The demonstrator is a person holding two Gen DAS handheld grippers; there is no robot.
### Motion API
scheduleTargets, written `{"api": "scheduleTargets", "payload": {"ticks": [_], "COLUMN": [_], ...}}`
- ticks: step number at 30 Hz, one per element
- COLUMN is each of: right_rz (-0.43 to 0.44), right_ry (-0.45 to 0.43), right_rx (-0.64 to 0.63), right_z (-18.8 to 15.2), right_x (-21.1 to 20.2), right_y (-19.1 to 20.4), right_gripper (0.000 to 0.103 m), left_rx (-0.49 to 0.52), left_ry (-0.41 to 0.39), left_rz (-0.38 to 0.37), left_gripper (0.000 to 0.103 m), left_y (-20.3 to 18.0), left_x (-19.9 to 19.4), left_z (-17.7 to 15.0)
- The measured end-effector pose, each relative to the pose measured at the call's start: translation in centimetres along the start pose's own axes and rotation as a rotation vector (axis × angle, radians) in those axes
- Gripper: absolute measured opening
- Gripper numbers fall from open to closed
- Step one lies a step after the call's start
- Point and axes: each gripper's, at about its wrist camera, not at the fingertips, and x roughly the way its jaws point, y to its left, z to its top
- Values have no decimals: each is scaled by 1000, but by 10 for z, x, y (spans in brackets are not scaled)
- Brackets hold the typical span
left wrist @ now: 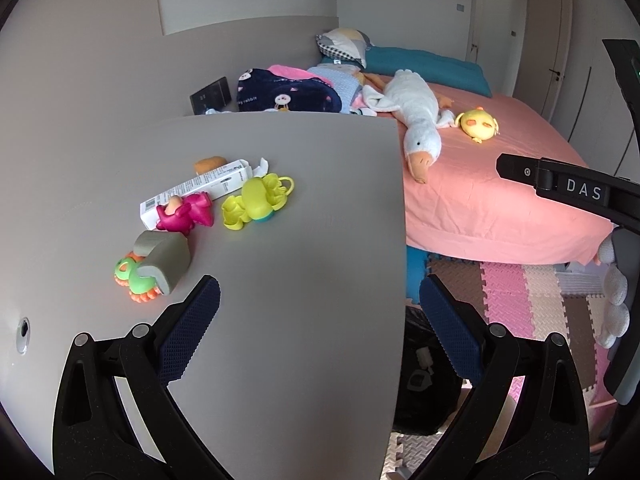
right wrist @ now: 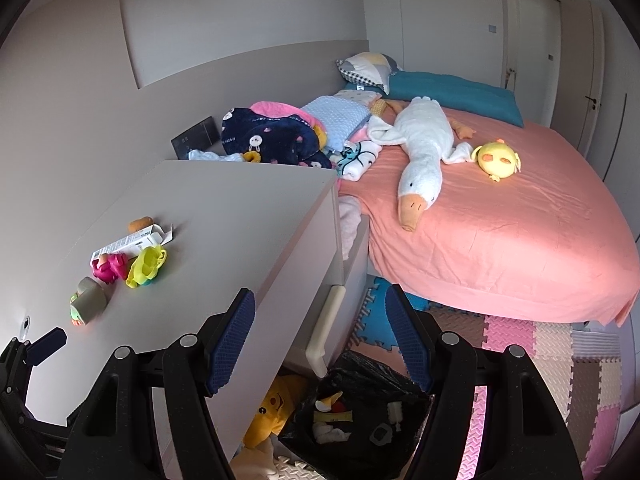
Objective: Collect trash
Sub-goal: 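Move the left tool to the grey cup and close on it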
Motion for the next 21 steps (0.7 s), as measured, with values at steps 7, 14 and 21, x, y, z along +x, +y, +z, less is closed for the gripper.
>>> {"api": "scheduleTargets", "payload": {"ticks": [7, 14, 21], "right_rz": [21, 45, 75], "right_ry": [9, 25, 43], "right_rx": [-24, -51, -79], "right_z": [1, 2, 2], "right_x": [7, 19, 31], "right_y": [19, 40, 61], "right_gripper": [68, 68, 68], "left_rx": [-37, -68, -101], "left_ry": [5, 10, 24], "left_rz": [67, 110, 134], "left_gripper": [85, 80, 71], "left_y": [27, 53, 79], "left_x": [7, 15, 26], "left_z": [0, -1, -1]}}
